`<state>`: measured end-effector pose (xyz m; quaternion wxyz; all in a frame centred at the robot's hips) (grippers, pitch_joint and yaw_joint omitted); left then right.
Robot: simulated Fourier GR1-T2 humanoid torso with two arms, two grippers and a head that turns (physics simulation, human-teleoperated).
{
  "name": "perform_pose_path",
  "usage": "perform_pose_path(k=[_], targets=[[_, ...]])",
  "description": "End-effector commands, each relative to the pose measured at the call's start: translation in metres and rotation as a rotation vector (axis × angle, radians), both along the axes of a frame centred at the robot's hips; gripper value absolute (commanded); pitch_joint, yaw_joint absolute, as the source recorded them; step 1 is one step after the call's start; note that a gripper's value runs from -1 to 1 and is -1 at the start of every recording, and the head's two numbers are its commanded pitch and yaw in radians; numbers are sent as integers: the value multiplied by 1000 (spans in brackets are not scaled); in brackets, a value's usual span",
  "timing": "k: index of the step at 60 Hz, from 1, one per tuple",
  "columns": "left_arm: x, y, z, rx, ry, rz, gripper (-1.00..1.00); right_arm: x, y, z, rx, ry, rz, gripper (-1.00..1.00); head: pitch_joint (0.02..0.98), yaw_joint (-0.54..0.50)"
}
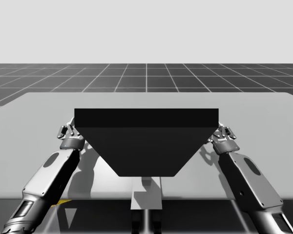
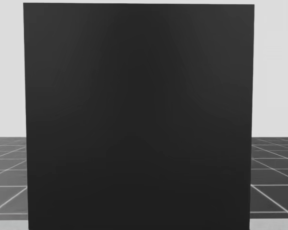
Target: Reach around the screen and pick up the object behind it.
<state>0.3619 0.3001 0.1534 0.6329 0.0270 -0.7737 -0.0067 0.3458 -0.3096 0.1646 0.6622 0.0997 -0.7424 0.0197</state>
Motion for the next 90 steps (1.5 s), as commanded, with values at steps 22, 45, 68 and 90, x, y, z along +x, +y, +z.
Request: perform_pose_path(k=[22,45,68,90], targets=[[-10,4,11,-23,38,-131,-1000,-13,1,8,-14,-12,231,-1000,48,-22],[-68,6,24,83,72,-496,-1000,-45,-9,11,-63,-34,467,-1000,65,-28],[-77,6,3,132,107,-574,-1000,-61,10,-20,-104,-17,570,-1000,96,-41],[-75,-3,-4,140,109,-605,-1000,-32,27,-50,-98,103,557,-1000,124,-60]])
